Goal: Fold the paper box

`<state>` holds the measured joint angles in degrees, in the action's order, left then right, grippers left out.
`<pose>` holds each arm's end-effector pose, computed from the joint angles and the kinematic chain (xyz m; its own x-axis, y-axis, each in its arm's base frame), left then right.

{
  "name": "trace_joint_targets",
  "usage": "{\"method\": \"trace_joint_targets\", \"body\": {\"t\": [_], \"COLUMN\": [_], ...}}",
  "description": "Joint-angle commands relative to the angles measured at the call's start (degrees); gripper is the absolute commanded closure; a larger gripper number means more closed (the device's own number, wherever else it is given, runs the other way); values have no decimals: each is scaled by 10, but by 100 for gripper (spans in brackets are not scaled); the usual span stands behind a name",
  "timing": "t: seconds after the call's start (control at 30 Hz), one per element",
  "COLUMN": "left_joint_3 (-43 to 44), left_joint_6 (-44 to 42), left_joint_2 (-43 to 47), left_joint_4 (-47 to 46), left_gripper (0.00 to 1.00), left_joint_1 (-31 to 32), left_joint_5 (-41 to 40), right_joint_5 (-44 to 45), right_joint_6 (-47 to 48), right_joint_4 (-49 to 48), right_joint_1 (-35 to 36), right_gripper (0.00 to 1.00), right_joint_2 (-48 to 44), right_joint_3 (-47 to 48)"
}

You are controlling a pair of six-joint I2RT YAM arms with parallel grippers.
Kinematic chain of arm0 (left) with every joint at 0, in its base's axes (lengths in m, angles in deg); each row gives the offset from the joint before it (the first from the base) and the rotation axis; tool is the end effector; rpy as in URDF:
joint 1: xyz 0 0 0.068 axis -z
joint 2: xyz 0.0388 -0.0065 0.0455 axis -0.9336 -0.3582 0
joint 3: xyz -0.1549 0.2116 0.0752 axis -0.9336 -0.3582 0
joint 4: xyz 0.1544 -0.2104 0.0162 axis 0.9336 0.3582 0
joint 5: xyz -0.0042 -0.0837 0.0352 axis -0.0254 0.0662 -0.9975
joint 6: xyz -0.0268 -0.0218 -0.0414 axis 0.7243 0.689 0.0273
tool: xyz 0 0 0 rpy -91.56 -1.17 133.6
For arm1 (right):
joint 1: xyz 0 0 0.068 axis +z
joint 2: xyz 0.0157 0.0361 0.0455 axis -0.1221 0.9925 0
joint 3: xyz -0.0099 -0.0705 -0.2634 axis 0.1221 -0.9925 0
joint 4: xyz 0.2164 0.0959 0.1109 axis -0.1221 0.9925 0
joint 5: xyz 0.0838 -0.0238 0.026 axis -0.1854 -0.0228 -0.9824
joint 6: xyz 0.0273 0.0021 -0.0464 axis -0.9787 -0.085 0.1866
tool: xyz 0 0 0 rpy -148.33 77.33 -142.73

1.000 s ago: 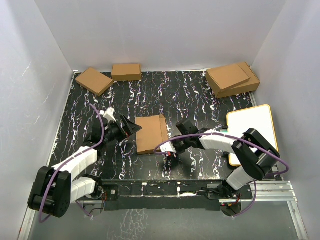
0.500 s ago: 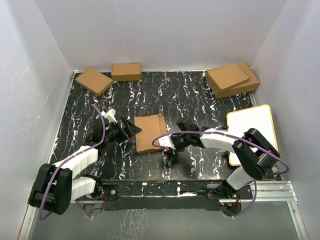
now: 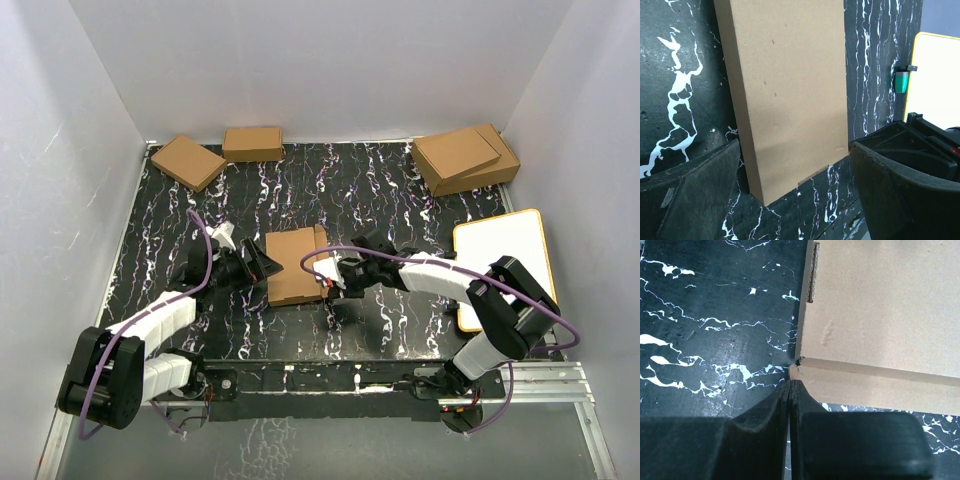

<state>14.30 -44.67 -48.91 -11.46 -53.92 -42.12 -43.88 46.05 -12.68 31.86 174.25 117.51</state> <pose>0.2095 -0.0723 0.1755 -0.7327 -0.4383 -0.5206 0.1422 0.6495 -0.7469 0.2084 0.1985 0.1668 0.2191 -0.5812 -0.7837 -0.9720 -0.1999 -0.1236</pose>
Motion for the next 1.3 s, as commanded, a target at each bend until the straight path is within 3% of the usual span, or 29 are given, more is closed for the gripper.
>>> {"method": "trace_joint_targets", "body": {"t": [0.0,0.33,0.63,1.27], "left_joint_3": [23,46,48,44], "left_joint_6": [-24,-53,-55,-53], "left_joint_2": [14,4,-15,-31], "left_joint_4": [29,82,85,74], "left_gripper": [11,12,18,19], "left_joint_1": [-3,-3,-1,5], "left_joint_5": [-5,-17,-15,-26], "right_joint_5": [-26,-17,8,7], "right_joint_6": [-17,-40,-88,-96], "right_joint_4": [-18,-24,-38,-45], "right_joint_1": [-1,26,29,29], "right_gripper": [92,92,92,88], "right_joint_2": [6,23,39,51], "right_joint_3": [27,32,41,38]}}
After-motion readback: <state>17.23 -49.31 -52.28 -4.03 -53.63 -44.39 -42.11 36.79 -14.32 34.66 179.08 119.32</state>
